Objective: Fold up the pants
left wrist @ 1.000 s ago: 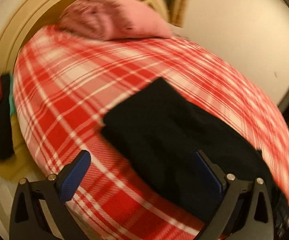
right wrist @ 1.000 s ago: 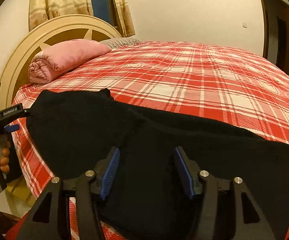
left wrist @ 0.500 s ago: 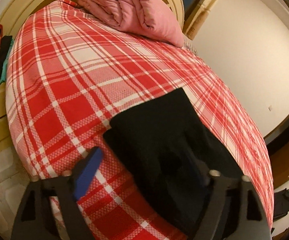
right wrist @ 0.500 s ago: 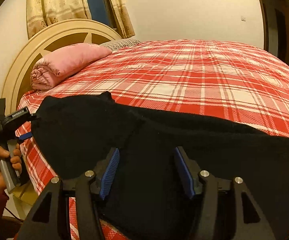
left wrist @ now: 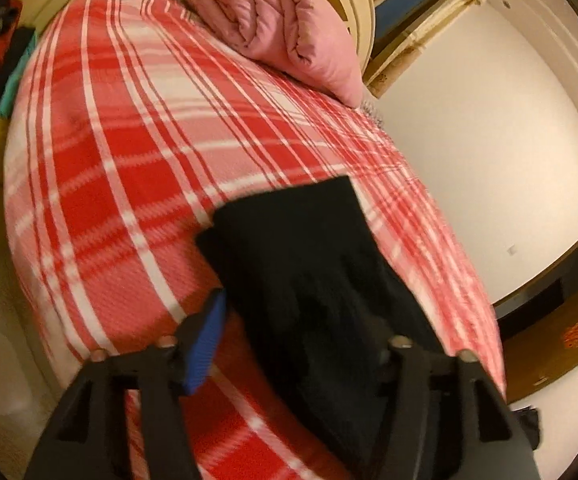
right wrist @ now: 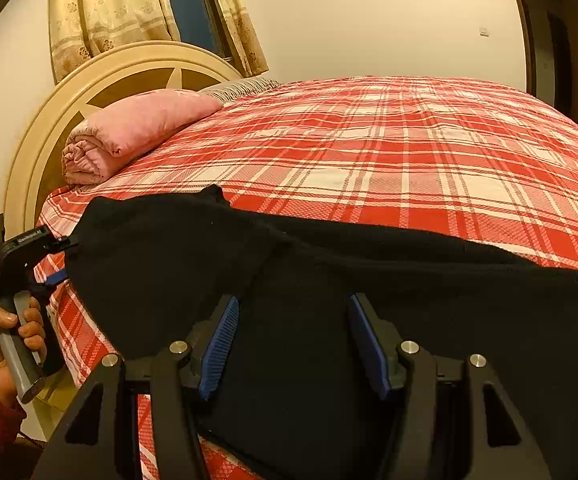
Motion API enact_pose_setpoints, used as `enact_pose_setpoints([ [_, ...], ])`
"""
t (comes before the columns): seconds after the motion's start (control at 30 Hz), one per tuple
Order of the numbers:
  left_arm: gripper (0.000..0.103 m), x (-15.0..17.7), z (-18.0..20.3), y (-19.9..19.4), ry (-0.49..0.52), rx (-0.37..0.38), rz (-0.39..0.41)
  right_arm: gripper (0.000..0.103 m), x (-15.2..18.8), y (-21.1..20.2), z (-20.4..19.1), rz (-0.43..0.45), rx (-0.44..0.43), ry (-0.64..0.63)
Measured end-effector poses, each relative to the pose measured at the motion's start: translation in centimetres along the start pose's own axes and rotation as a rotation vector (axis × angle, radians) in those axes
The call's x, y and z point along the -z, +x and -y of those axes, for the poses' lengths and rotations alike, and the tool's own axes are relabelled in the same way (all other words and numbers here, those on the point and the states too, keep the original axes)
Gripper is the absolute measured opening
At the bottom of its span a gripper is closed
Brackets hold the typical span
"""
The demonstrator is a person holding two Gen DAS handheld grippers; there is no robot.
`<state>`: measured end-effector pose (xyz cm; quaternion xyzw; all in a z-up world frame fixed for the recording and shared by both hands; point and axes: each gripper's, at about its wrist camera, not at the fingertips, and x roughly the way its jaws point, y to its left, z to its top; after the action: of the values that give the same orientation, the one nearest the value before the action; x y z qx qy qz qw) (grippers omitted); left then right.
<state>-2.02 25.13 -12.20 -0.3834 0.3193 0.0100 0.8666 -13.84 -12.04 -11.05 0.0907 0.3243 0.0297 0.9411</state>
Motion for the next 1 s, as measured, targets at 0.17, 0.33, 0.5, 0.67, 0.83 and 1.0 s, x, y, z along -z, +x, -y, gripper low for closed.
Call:
enact_pose_setpoints([
  [0.17, 0.075, 0.0, 0.2, 0.3, -0.043, -0.004, 0.010, 0.059, 0.0, -0.1, 0.1, -0.001, -0.005, 0.002],
  [0.33, 0.047, -0.9, 0.1, 0.7, -0.049, 0.012, 0.019, 0.059, 0.0, 0.0, 0.1, -0.002, 0.001, 0.000],
  [0.5, 0.020, -0.6, -0.8, 0.5, -0.022, 0.007, 0.020, 0.059, -0.1, -0.1, 0.0, -0.008, -0.001, 0.009],
  [0.67, 0.017, -0.9, 0.0, 0.0, 0.005, 0.018, 0.018, 0.059, -0.8, -1.1, 1.2, -0.004, -0.039, 0.095],
  [0.83, 0.016, -0.7, 4.1, -2.1, 0.182, 0.061, 0.074, 0.060, -1.5, -3.6, 4.2, 0.049, -0.013, 0.196],
  [1.0, 0.016, 2.6, 11.1, -4.2, 0.446, 0.164, 0.094, 0.060, -1.7, -6.4, 7.0, 0.082, 0.015, 0.248],
])
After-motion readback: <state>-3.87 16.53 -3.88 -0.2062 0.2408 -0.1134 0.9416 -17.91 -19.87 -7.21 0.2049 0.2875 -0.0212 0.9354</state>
